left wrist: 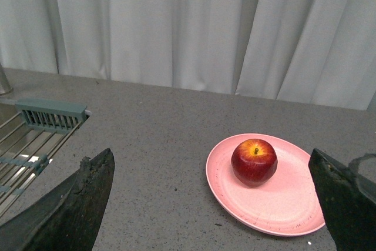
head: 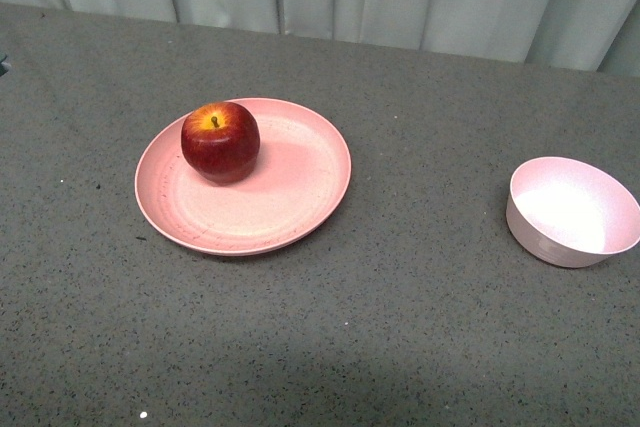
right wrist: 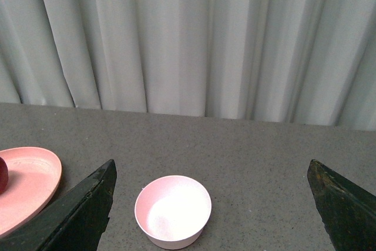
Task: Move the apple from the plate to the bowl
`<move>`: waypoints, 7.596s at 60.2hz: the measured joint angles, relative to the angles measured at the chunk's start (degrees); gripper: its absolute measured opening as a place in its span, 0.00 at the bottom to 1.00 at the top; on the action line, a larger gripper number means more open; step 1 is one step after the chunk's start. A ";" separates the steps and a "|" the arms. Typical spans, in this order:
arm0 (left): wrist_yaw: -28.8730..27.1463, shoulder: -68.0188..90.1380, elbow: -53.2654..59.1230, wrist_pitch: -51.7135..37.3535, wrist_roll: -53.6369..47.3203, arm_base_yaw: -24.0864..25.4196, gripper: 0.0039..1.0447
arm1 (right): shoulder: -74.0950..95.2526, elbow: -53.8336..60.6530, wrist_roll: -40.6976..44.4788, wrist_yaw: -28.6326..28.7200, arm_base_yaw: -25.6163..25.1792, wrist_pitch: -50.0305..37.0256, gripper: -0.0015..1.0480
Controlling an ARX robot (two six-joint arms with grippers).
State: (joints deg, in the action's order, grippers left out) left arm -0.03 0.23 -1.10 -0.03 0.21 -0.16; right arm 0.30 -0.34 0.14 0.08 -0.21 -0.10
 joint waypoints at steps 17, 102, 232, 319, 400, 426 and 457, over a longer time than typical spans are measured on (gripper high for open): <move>-0.02 0.00 0.00 0.00 0.00 0.00 0.94 | 5.11 -1.64 1.20 -5.16 1.36 4.35 0.91; 0.00 0.00 0.00 0.00 0.00 0.00 0.94 | 116.39 -49.44 13.70 1.79 12.20 -9.16 0.91; 0.00 0.00 0.00 0.00 0.00 0.00 0.94 | 122.40 -60.11 8.17 4.90 28.48 -8.00 0.11; 0.02 -0.04 0.00 0.00 0.00 0.00 0.94 | 59.95 -3.69 -0.17 -4.22 4.76 -54.73 0.01; 0.02 -0.04 0.00 0.00 0.00 0.02 0.94 | 10.91 0.00 -0.17 -0.15 0.35 -11.32 0.01; 0.00 -0.04 0.00 0.00 0.00 0.02 0.94 | 0.00 -0.02 -0.11 -0.02 0.35 0.00 0.07; 0.00 -0.04 0.00 0.00 0.00 0.00 0.94 | -0.07 -0.02 -0.15 -0.04 0.35 0.00 0.92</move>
State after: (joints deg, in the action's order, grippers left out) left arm -0.03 0.19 -1.10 -0.03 0.21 -0.16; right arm 0.23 -0.36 -0.01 0.03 0.14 -0.10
